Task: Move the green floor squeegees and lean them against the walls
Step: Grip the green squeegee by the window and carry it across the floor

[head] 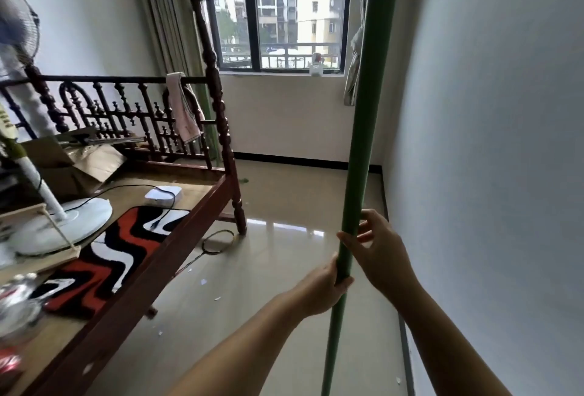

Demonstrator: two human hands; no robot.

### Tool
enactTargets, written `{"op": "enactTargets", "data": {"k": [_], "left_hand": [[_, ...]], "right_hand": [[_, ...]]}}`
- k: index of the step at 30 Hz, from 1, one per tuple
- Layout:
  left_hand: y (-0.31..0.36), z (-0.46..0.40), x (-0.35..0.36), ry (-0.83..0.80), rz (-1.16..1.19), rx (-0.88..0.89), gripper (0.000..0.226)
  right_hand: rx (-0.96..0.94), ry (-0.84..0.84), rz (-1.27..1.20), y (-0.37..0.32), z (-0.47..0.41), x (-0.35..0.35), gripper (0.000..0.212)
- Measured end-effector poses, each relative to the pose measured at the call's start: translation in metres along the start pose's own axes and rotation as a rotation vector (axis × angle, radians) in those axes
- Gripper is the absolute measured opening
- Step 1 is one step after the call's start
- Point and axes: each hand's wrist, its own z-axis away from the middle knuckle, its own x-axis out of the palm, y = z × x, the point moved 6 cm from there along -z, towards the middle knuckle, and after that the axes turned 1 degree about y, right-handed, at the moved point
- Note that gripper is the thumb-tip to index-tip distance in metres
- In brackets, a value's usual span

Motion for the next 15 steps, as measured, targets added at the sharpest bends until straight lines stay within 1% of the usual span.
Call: {"op": "enactTargets", "data": {"k": [5, 7, 12, 15], "left_hand": [[-0.004, 0.094, 0.003, 0.029, 0.021, 0.052, 0.042], [-0.006, 0.123, 0.003, 0.058, 0.023, 0.047, 0.041], [-0.006, 0.187, 0.0, 0.173, 0.021, -0.024, 0.037], [-0.012, 0.227, -0.003, 0.23, 0.021, -0.067, 0.039]], "right_hand": [[-0.051, -0.046, -0.011, -0.058, 0.072, 0.008, 0.037], [-0.086, -0.069, -0.013, -0.077, 0.093, 0.011, 0.039], [-0.142, -0.155, -0.059, -0.115, 0.132, 0.018, 0.04], [-0.169, -0.209, -0.121, -0.14, 0.155, 0.027, 0.038]]}}
